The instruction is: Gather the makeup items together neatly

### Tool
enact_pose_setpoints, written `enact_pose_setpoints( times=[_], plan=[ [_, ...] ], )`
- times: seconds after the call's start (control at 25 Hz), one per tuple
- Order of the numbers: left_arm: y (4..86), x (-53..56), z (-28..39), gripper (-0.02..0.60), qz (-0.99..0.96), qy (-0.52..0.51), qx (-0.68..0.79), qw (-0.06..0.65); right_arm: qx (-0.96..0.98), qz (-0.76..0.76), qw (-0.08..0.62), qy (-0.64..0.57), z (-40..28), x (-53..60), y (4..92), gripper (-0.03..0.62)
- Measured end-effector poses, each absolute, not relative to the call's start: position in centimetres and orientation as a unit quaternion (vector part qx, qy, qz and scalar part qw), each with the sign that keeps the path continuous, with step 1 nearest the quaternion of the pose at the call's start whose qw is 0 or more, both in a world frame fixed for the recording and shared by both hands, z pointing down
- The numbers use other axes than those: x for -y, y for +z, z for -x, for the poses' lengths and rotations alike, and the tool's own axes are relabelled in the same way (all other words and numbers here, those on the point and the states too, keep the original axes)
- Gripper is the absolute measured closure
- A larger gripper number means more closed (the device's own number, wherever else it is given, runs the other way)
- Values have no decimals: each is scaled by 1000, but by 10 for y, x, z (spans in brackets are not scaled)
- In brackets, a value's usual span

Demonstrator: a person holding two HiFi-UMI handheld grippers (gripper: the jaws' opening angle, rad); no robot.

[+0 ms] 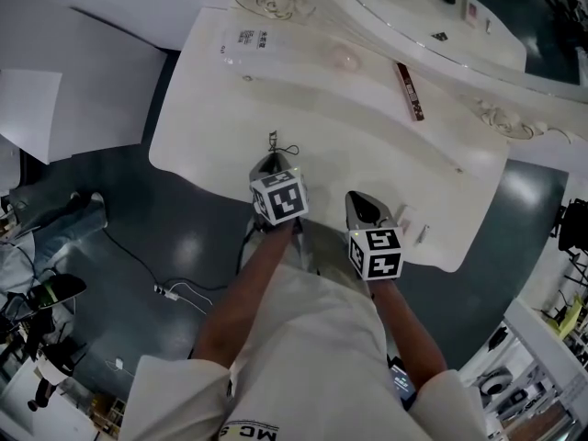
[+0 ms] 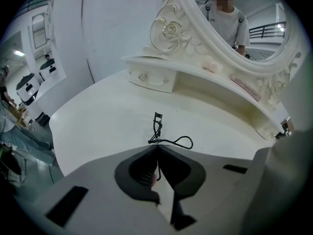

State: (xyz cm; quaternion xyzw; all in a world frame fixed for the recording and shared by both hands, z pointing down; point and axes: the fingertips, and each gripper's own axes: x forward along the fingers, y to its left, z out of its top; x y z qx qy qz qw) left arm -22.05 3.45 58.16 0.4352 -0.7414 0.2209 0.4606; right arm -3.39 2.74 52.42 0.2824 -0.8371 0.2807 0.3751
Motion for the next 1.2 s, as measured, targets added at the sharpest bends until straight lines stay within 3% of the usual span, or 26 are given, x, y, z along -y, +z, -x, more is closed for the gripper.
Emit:
enact_pose_setpoints(
  times=[1.2],
  plan=[
    [537,-51,186,566,-502,231,716,427,823,-360,324,296,0,-8,510,592]
  ],
)
